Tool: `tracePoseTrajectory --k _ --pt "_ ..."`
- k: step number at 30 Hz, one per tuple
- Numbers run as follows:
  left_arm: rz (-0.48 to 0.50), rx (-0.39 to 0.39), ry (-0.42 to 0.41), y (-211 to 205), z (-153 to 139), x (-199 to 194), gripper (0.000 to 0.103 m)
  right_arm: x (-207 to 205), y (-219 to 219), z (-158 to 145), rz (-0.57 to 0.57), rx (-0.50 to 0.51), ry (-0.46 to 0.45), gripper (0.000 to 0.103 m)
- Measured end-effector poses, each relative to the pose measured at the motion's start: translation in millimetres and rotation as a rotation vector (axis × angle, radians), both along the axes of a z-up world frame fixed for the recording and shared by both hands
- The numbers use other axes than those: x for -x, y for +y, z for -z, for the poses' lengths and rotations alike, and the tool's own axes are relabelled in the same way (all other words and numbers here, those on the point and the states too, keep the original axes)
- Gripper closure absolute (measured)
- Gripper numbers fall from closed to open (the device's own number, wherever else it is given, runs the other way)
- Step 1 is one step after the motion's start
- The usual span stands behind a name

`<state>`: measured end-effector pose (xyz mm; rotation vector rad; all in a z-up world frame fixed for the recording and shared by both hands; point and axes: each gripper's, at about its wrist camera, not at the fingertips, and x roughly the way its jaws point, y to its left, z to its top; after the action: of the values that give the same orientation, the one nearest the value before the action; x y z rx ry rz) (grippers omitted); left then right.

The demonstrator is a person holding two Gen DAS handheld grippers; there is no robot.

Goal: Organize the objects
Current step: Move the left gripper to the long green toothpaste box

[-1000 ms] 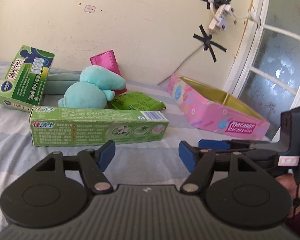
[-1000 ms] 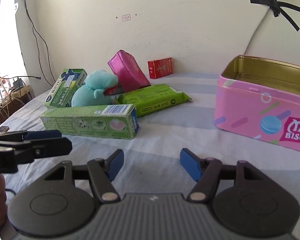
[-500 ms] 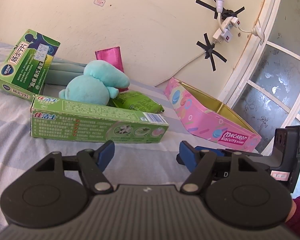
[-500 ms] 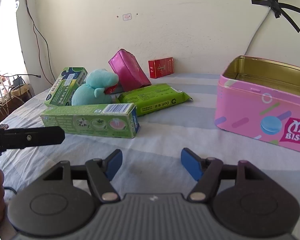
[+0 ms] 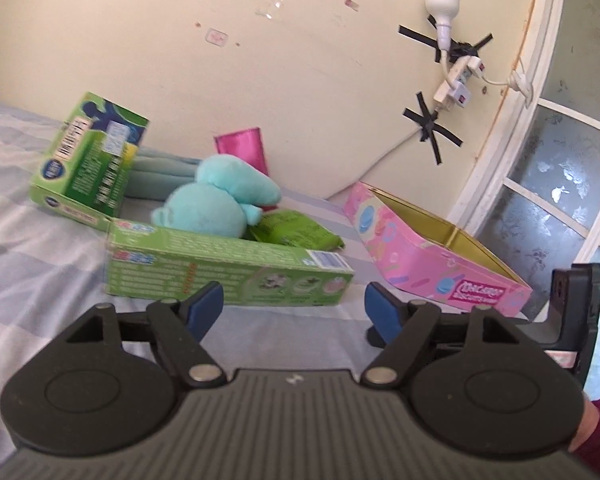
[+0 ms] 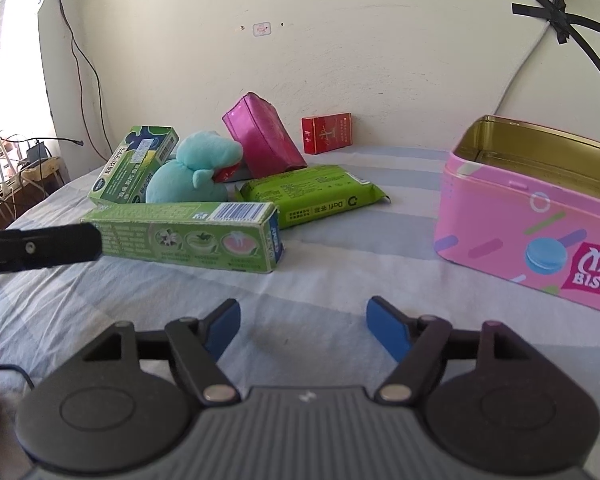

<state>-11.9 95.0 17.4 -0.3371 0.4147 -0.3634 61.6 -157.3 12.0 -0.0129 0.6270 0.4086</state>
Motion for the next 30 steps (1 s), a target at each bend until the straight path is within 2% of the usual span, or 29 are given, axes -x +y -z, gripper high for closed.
tracePoseTrajectory --k 6,30 --pt "-0.034 0.036 0.024 14 5 -3 0.024 1 0 0 0.001 0.001 -0.001 0.03" --pt "-0.032 0.042 0.029 12 6 -3 0.024 2 3 1 0.009 0.006 -0.004 0.028"
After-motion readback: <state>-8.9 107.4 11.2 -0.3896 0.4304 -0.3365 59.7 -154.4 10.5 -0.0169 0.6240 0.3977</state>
